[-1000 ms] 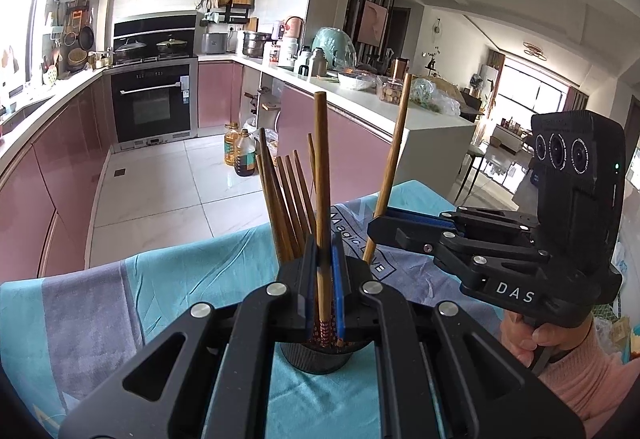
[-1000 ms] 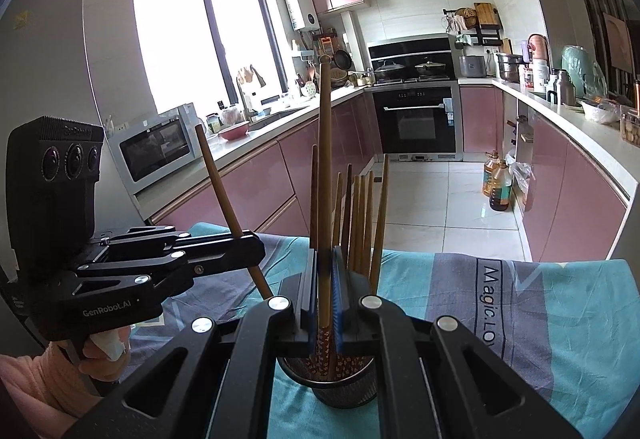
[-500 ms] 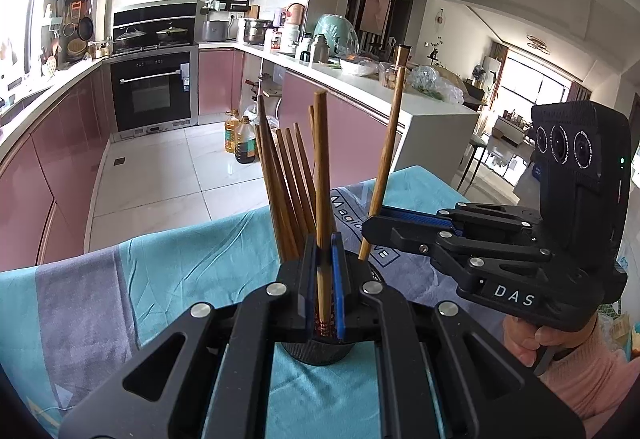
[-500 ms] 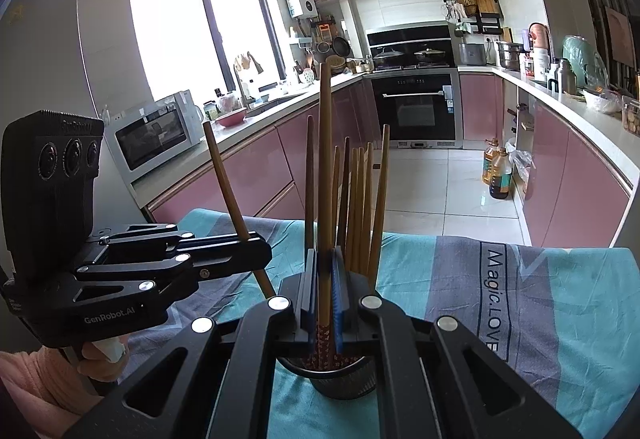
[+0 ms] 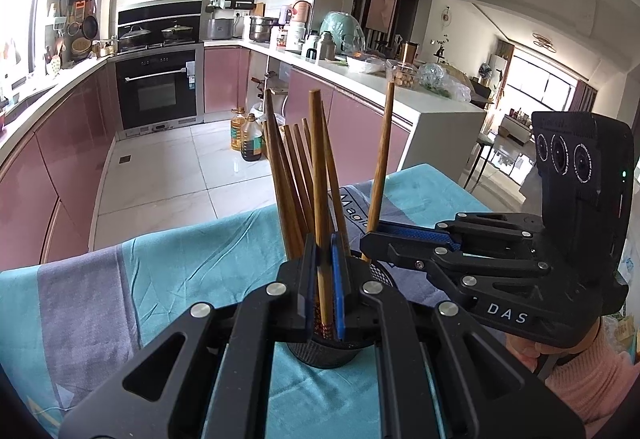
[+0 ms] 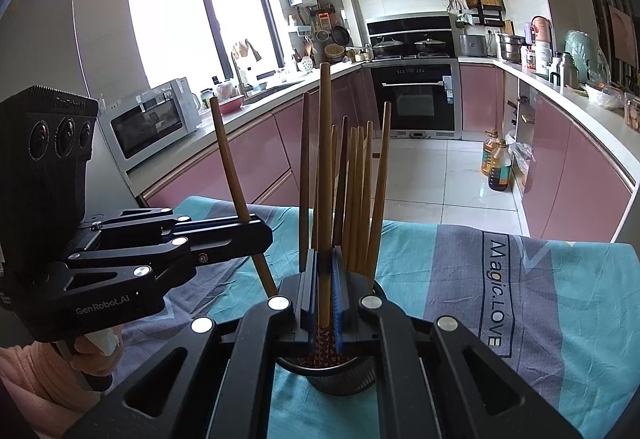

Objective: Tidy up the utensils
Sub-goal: 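Open both tools to release the chopsticks into the cup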

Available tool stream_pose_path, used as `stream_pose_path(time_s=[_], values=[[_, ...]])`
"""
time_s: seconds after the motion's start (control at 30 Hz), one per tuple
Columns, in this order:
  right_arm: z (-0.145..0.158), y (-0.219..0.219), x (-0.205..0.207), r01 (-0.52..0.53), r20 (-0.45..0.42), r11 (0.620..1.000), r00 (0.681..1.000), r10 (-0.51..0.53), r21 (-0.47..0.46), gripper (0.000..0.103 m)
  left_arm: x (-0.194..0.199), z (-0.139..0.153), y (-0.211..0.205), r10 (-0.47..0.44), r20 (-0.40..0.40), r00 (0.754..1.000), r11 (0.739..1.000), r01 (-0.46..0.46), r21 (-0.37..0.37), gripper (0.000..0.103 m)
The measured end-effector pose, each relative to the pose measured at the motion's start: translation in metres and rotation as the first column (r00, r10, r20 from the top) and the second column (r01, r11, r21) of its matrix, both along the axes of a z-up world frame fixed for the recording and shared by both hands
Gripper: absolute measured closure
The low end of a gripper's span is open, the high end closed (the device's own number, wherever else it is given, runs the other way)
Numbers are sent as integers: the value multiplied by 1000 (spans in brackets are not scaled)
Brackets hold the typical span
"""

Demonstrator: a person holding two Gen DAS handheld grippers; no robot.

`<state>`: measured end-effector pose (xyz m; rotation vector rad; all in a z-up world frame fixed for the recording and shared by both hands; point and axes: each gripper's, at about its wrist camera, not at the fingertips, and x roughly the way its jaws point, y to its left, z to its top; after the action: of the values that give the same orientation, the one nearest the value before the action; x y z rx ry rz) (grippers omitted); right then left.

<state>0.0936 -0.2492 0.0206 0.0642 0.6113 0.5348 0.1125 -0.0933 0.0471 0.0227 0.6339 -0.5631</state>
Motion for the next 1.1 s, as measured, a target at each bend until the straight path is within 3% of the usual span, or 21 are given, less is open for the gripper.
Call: stream_pose_path(time_s=[1.1], values=[[-11,6,23,22,-54,1000,998,-22,1,96,44,-23,-4,61,-47,997,998,-59,38,93]])
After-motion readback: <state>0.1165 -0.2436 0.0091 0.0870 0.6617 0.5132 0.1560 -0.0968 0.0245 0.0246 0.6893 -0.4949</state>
